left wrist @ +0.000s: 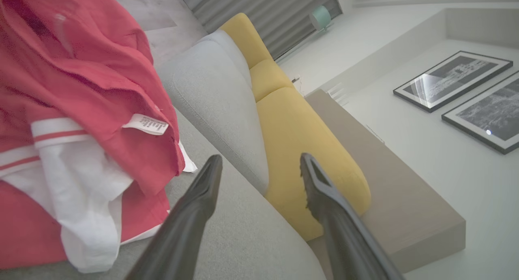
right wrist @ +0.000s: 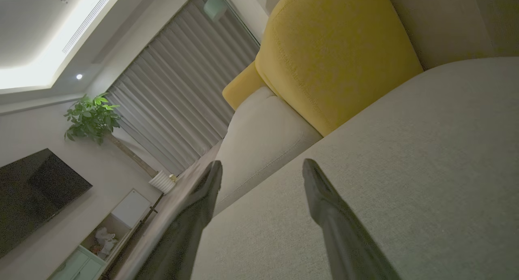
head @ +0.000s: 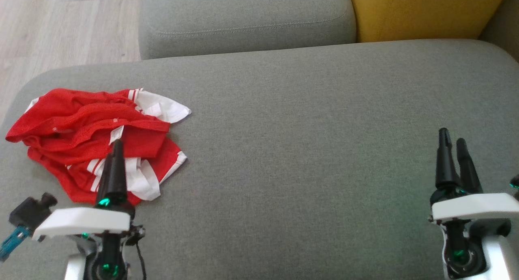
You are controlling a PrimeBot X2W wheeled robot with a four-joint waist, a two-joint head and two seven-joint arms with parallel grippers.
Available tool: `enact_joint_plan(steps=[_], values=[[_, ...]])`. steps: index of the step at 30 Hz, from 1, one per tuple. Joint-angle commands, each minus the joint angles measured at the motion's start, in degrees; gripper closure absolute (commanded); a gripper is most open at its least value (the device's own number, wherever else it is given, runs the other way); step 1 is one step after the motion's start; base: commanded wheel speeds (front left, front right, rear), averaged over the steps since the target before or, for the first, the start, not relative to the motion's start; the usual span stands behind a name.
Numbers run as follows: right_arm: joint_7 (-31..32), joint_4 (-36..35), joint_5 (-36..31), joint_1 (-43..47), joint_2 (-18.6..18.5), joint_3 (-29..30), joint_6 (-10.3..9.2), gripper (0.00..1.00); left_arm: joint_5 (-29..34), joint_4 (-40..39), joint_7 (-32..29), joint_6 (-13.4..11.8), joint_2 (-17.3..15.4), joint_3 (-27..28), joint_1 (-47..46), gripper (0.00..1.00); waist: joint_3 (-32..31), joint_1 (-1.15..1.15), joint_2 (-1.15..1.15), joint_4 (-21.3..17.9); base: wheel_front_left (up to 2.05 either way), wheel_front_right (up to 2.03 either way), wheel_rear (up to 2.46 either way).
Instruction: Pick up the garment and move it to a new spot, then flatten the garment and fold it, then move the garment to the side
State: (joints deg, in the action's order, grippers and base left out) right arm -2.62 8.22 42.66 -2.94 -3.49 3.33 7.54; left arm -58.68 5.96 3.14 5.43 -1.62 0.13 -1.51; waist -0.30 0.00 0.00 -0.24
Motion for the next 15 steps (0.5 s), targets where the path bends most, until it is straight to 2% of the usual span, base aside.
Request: enact_joint_plan(steps=[1, 8, 15], values=[[-0.95, -2.53, -1.54, -3.05, -1.04, -0.85, -0.02, 0.00, 1.21, -2.58, 0.53, -0.28, -0.77, 0.61, -3.30, 0.00, 0.00, 0.00, 0.00, -0.03, 0.00, 0.00, 0.00], [-2.13, -2.42, -9.03, -3.21, -1.15, -3.11, -0.03, 0.00, 12.66, -3.83, 1.70, -1.17, -0.82, -2.81, -3.47, 0.00, -0.01, 0.00, 0.00, -0.47, 0.00, 0.00, 0.00], [-3.31, -2.52, -16.02, -3.34, -1.15, -4.34, -0.03, 0.00, 21.05, -4.17, 2.86, -2.90, -1.98, -6.04, -3.73, 0.00, -0.02, 0.00, 0.00, -0.87, 0.00, 0.00, 0.00]])
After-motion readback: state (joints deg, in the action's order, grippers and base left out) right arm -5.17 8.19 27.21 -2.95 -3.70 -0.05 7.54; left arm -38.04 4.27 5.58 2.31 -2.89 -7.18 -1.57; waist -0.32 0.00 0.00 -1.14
